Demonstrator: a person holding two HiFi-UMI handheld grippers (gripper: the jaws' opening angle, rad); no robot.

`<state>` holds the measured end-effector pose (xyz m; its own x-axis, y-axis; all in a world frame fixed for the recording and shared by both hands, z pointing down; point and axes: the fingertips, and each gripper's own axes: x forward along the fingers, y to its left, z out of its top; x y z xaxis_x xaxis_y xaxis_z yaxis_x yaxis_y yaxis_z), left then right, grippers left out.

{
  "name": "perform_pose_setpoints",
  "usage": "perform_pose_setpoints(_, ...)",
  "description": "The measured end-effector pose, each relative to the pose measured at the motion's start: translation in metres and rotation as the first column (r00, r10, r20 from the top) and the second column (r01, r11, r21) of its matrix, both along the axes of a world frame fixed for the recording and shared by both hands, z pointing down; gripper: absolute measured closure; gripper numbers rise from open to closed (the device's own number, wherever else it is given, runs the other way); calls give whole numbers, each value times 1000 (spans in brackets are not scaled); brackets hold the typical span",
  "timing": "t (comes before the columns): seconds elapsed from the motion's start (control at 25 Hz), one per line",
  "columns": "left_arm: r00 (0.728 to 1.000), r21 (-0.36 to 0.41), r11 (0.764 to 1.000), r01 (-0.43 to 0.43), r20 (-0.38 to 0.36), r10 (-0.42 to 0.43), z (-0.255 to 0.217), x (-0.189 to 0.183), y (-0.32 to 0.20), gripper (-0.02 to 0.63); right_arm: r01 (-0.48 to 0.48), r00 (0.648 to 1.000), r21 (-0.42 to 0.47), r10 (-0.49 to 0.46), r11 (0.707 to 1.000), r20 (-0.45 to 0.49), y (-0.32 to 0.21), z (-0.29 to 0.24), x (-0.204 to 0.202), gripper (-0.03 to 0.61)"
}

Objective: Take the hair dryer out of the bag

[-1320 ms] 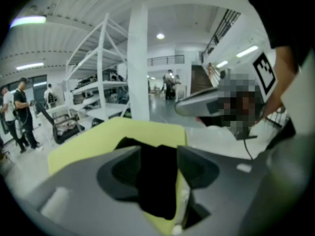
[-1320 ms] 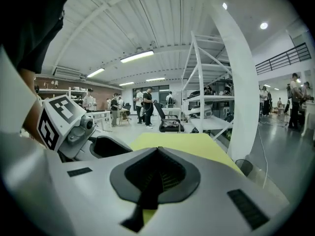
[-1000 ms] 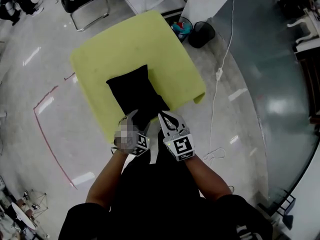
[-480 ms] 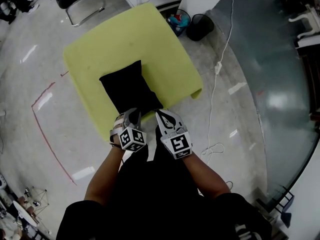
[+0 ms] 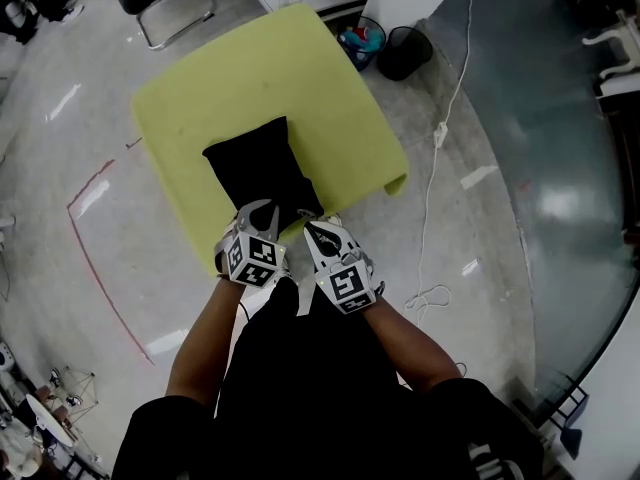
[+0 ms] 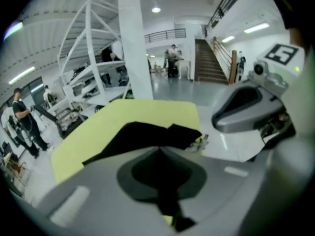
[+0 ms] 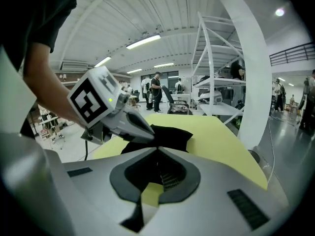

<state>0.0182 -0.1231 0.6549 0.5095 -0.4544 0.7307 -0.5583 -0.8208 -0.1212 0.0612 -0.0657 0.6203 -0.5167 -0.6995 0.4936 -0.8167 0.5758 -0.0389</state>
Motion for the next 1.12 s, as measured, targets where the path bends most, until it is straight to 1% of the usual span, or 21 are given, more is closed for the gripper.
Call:
perform_pose_setpoints(0.12,1000,-2,1000,-4,-11,4,-6,-2,-12,601,44,998,-11,-45,999,-46,0,7,-10,572)
perform_pose_setpoints(0.28,999,2,1000,-10,-31,10,-15,-4,-28,602,95,992,-35,-97,995,-79,-6,13,-25,572)
perform_pose_setpoints(0.44,999,12,1000,-25,-35,25,-20,-6,-43,603,146,981,-67,-153,987,-121,-17,22,-41,572)
perform_pose_setpoints(0.6,998,17,999,-49,-34,50,-22,-7,-53,603,117,975,-111,-136,987,-178,-33,36,-42,572)
perform_pose_setpoints(0.76,996,14,998,-63,-56,64,-25,-7,-57,601,83,977,-132,-107,988,-185,-51,38,-37,572)
perform_pose_setpoints(0.96,994,-18,998,-61,-87,59,-25,-7,-53,601,104,970,-197,-143,975,-198,-62,50,-44,572)
perform_pose_setpoints(1.04,994,-31,998,-56,-93,53,-24,-8,-54,601,122,967,-205,-163,971,-195,-65,53,-50,572)
perform_pose_setpoints(1.12,994,-38,998,-54,-95,50,-23,-9,-54,601,125,962,-203,-168,971,-213,-69,55,-52,572)
